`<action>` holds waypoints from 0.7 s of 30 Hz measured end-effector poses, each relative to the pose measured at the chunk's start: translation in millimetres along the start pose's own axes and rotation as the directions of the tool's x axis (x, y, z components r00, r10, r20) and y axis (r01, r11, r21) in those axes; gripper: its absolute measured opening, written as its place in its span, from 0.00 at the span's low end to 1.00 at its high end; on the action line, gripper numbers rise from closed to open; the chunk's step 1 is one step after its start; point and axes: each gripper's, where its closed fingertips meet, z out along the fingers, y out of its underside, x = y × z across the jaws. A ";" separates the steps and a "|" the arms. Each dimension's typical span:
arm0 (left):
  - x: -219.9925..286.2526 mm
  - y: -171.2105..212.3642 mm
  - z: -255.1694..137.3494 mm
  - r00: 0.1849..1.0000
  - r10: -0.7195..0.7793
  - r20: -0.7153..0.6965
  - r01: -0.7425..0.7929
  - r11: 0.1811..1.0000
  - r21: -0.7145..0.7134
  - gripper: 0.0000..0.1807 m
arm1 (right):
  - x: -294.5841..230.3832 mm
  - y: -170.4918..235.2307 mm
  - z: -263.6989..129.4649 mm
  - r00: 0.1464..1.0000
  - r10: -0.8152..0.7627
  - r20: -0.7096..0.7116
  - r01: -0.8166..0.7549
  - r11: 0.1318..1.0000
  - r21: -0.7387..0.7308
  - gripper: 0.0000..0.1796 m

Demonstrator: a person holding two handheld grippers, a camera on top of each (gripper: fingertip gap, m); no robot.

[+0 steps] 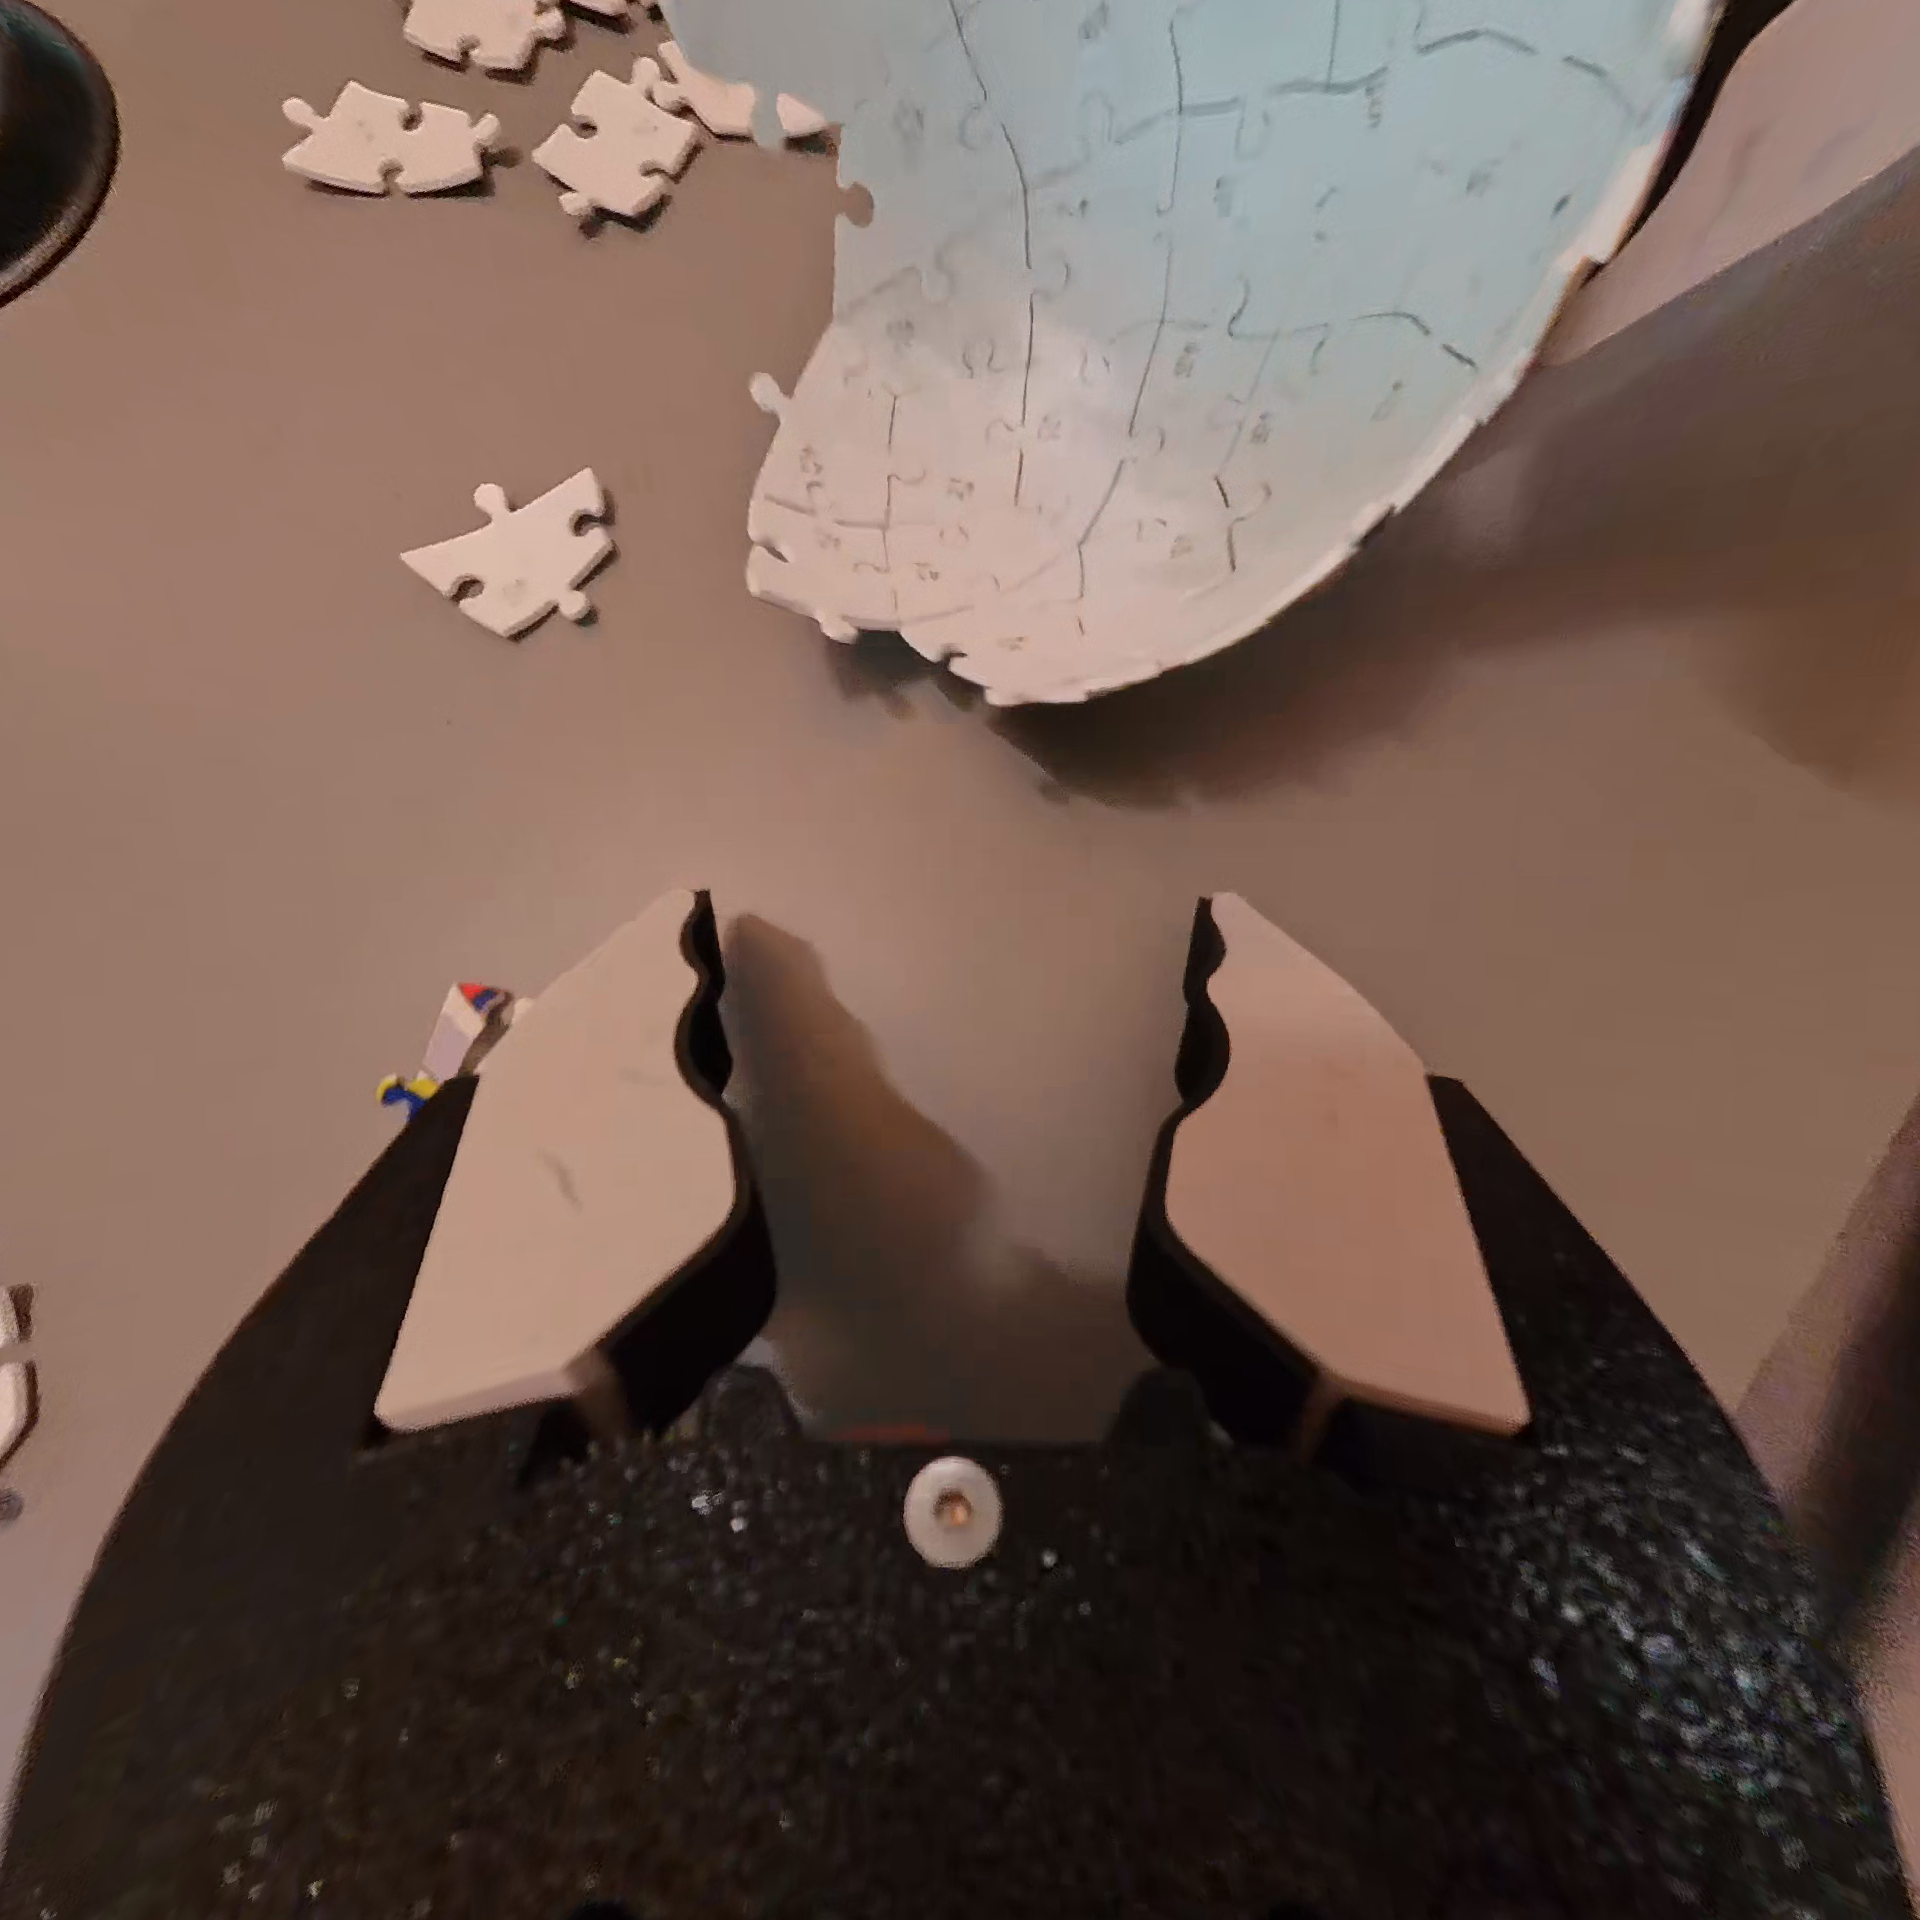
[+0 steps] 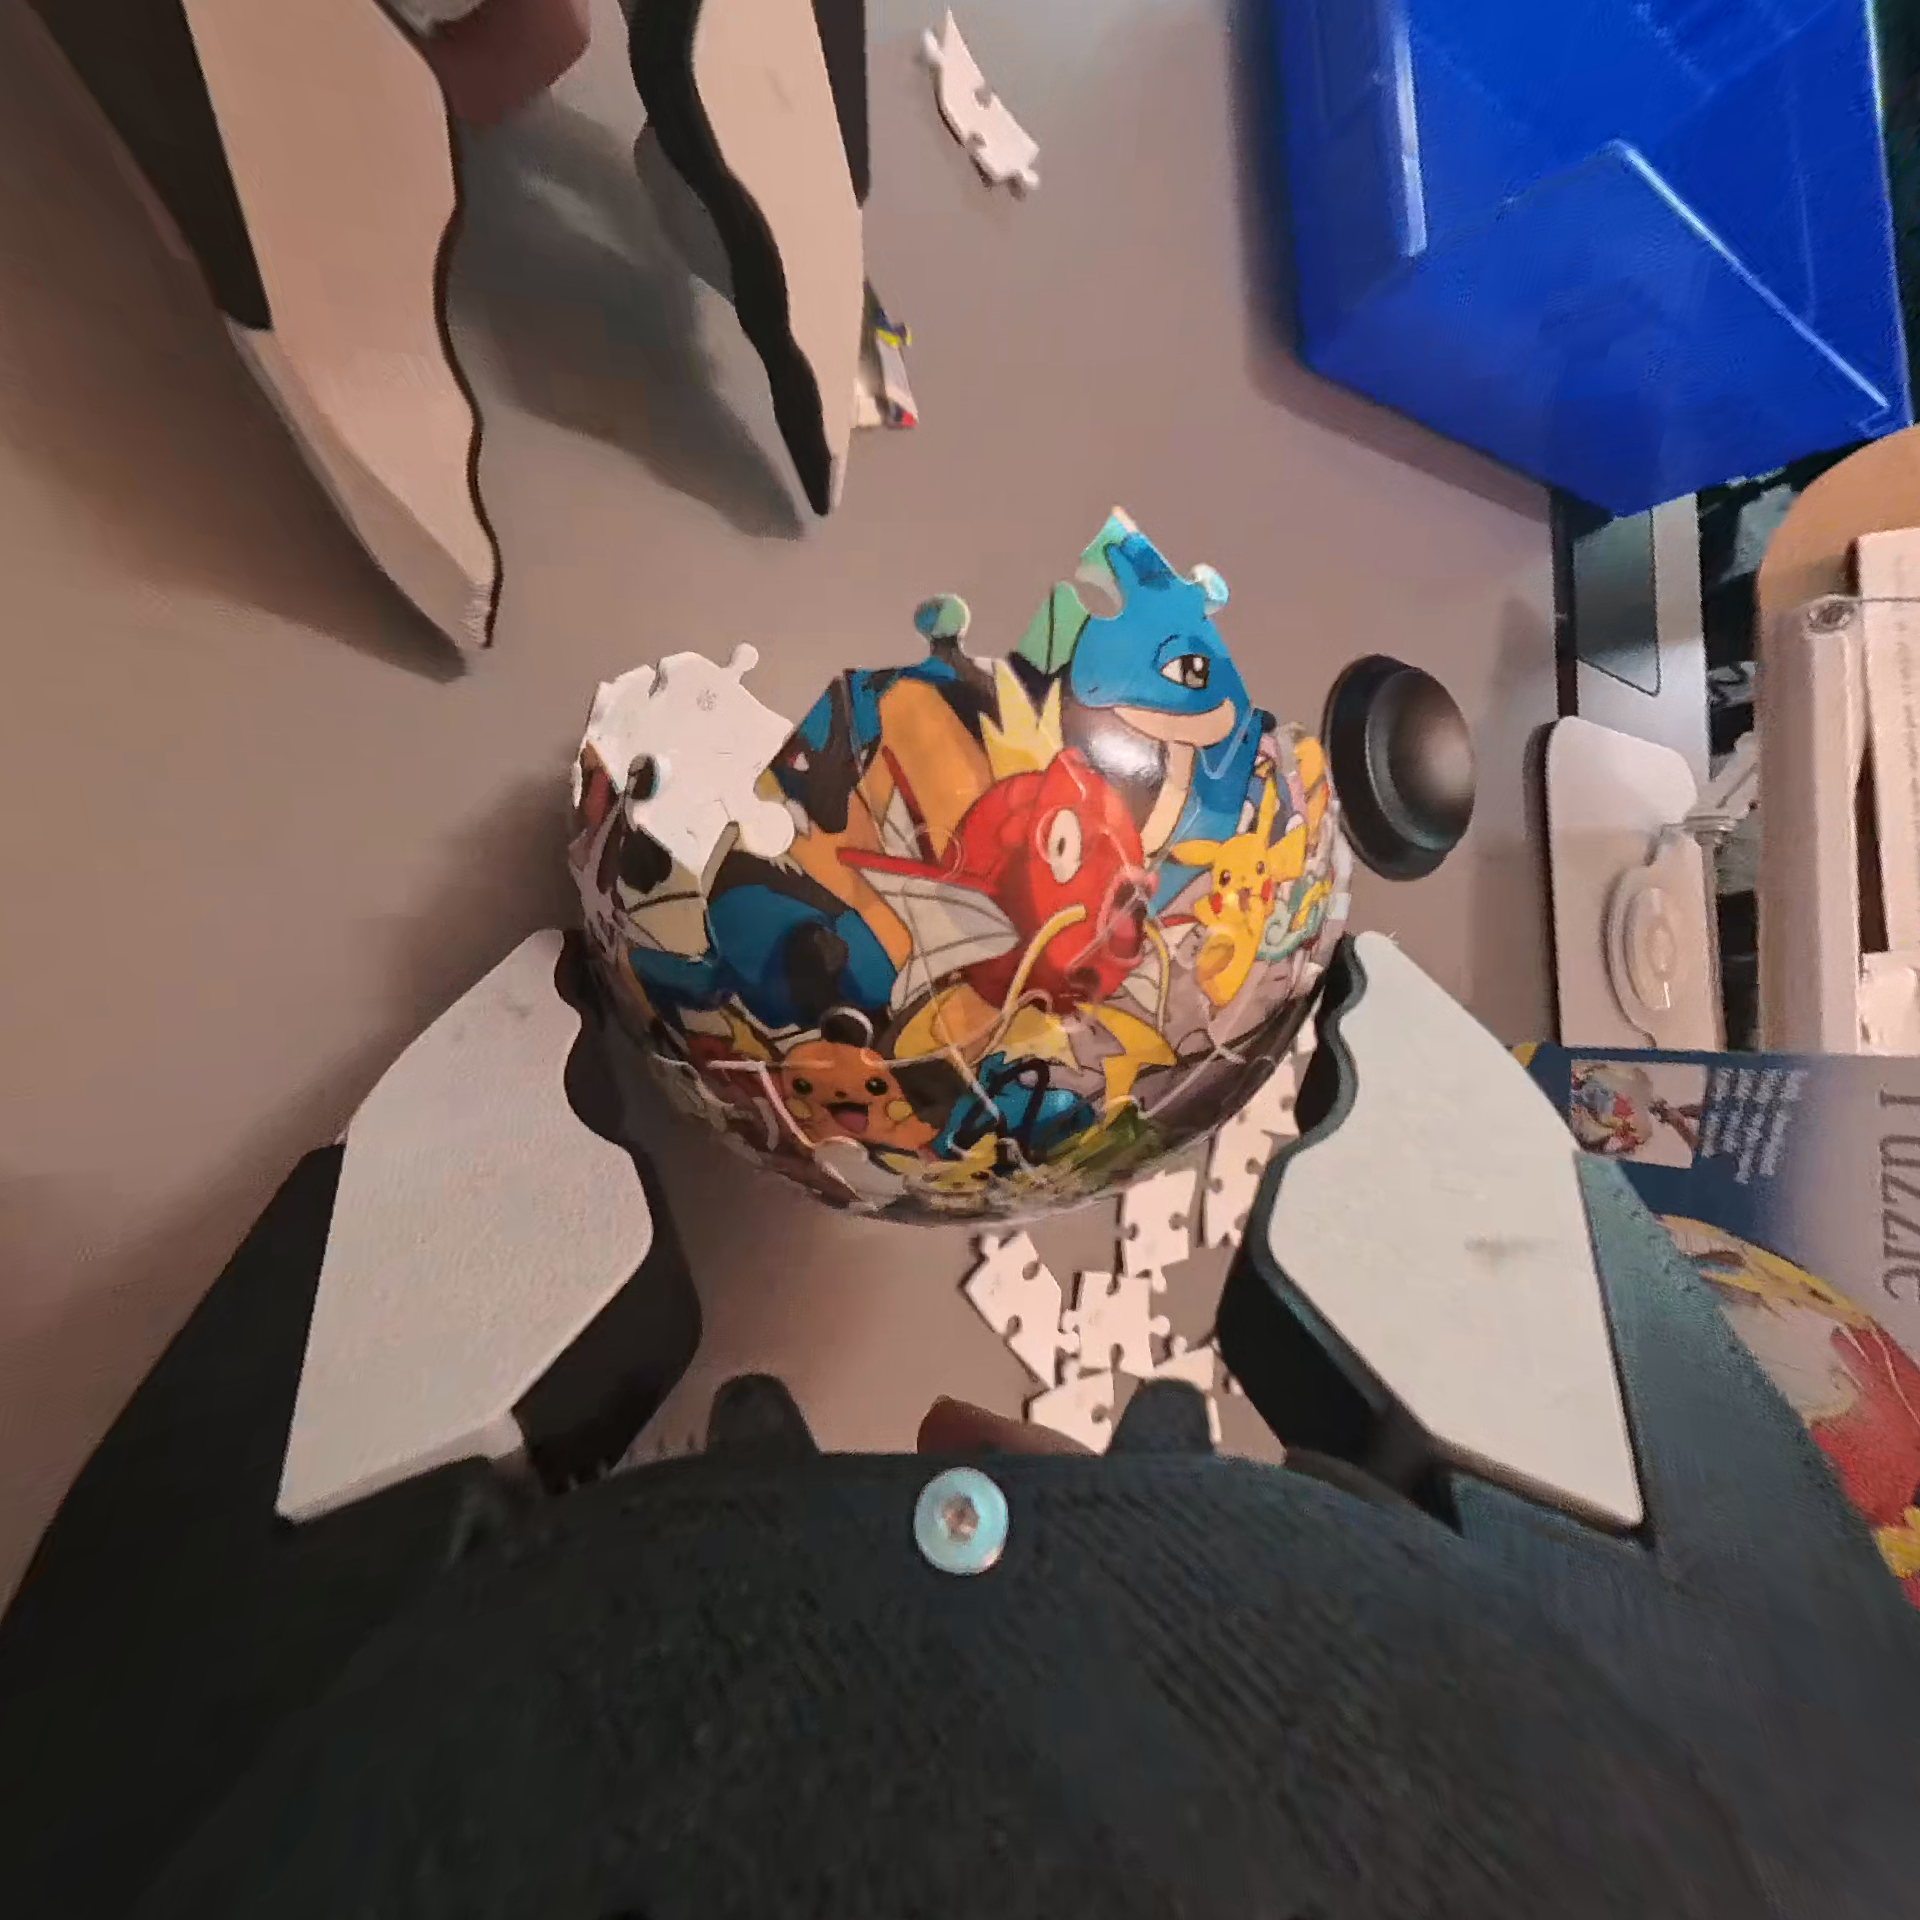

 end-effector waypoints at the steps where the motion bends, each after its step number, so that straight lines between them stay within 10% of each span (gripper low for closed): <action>1: -1.2 0.0 -4.1 1.000 -0.015 -0.005 0.015 1.000 0.016 0.46 | -1.9 -2.3 -0.3 1.000 0.007 0.026 -0.007 1.000 0.009 0.71; 21: -61.0 36.1 -50.9 0.991 -0.117 0.061 0.114 0.992 0.053 0.42 | -11.1 -31.4 23.8 0.864 -0.041 0.501 0.205 0.939 -0.276 0.70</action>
